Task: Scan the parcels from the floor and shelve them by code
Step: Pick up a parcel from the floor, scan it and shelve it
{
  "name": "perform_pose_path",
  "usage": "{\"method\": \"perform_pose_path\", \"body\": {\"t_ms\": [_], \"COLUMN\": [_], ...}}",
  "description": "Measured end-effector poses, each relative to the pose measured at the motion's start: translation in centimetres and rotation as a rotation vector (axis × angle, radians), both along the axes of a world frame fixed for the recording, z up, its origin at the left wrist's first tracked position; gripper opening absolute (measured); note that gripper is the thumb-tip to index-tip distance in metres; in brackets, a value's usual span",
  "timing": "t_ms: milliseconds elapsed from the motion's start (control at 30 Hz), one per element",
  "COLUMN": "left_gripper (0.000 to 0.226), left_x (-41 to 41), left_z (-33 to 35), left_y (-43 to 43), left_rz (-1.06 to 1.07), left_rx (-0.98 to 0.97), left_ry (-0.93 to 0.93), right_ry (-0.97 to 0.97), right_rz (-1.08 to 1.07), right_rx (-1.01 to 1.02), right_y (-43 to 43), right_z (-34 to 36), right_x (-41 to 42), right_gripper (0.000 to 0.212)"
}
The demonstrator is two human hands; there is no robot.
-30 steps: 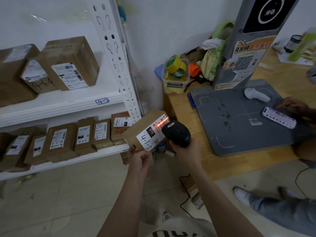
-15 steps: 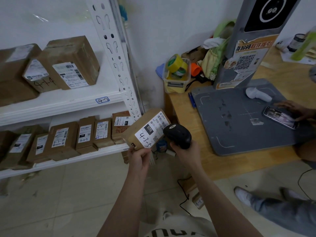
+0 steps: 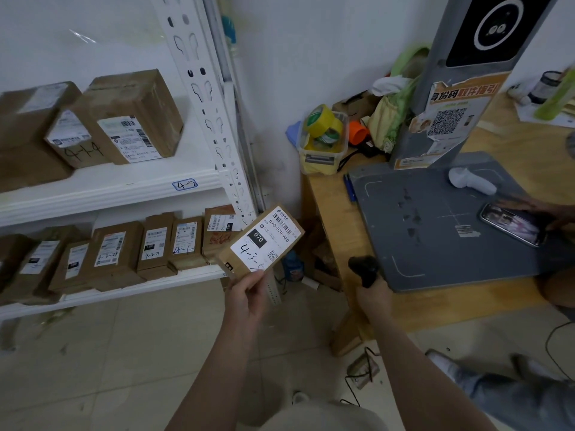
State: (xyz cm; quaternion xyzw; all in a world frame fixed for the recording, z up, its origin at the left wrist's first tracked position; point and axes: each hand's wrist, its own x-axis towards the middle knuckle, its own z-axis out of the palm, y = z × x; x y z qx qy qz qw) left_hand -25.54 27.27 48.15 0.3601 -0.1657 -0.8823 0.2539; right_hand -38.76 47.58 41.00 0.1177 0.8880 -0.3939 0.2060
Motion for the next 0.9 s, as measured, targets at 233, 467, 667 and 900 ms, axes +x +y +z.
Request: {"method": "perform_pose_path", "body": {"t_ms": [233,467,667,900], "left_gripper": [0.047,0.047,0.05,0.043], "left_x": [0.2,0.0,-0.2,0.1], "left_z": [-0.2,-0.2,0.1,2.7], "left_y": [-0.2,-0.2,-0.4,-2.4], "left_rz": [-0.012,-0.02,-0.007,0.035], "left_rx": [-0.041,-0.035,-0.04,-0.043], "left_ry": [-0.044,-0.04,-0.038,0.038], "right_ry": [-0.049,0.017,0.222,0.525], "right_rz": [0.035,0.011,-0.133,0.0], "right_rx": [0.136,0.273,0.33,0.059], "right_y": [0.5,-0.6,-2.4,-9.1], "right_z": [-1.0,-1.6,-0.1,7.8], "right_x": [-1.0,-0.2,1.0,1.5], "right_gripper": [0.037,0.063,0.089,0.077]}}
